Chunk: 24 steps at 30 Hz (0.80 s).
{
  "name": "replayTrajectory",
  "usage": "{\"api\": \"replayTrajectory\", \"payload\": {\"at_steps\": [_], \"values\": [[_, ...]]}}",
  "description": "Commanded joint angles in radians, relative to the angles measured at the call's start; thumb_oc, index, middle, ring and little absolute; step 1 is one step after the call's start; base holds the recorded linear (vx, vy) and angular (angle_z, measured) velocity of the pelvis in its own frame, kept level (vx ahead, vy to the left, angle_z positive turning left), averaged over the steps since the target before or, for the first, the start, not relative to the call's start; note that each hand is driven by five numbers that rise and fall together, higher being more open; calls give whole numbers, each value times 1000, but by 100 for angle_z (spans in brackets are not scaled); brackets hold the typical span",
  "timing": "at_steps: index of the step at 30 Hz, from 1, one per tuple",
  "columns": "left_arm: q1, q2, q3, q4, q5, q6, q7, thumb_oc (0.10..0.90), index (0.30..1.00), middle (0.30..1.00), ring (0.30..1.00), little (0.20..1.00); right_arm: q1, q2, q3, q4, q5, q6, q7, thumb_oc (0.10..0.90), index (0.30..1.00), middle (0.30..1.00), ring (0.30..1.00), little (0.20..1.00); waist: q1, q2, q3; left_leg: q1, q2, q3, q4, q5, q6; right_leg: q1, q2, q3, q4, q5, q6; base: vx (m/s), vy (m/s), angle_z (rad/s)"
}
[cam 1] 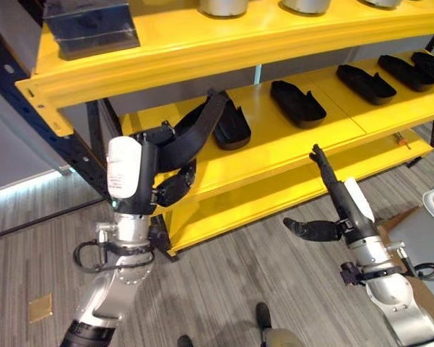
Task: Move parts from the plastic box to the shelf.
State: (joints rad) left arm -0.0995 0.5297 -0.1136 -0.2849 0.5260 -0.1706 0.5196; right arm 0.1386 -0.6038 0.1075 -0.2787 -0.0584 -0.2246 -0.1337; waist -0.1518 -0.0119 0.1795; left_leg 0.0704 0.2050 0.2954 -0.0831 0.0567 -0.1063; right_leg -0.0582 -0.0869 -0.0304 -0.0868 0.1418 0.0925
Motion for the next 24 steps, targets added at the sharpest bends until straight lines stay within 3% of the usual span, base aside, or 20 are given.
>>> {"api": "replayTrajectory", "payload": {"at_steps": [1, 13, 17, 24], "values": [[-162, 7, 40, -36, 40, -40, 129, 400, 300, 300, 300, 300, -92, -43, -17, -162, -2, -93, -29, 900, 1000, 1000, 1000, 1000, -11, -23, -74, 32, 71, -10, -4, 14, -37, 79, -3, -31, -1, -107, 20, -12, -27, -6], [-255, 34, 68, 113, 141, 59, 209, 400, 300, 300, 300, 300, -86, -63, -16, -171, 7, -104, -17, 900, 1000, 1000, 1000, 1000, -32, -29, -88, 21, 95, 13, -4, 22, -52, 53, 23, -11, -1, -106, 16, -5, -27, -8], [-358, 73, 49, 269, 183, 132, 253, 400, 300, 300, 300, 300, -114, -70, 0, -163, 14, -109, -9, 900, 1000, 1000, 1000, 1000, -52, -26, -87, 13, 98, 23, -4, 23, -58, 35, 28, -2, -1, -100, 16, 0, 0, 0], [-450, 116, 25, 417, 191, 193, 271, 400, 300, 300, 300, 300, -136, -75, 16, -157, 24, -115, -4, 900, 1000, 1000, 1000, 1000, -68, -28, -93, -11, 103, 41, -4, 30, -64, -6, 31, 14, 0, -86, 20, -13, -3, -11]]}}
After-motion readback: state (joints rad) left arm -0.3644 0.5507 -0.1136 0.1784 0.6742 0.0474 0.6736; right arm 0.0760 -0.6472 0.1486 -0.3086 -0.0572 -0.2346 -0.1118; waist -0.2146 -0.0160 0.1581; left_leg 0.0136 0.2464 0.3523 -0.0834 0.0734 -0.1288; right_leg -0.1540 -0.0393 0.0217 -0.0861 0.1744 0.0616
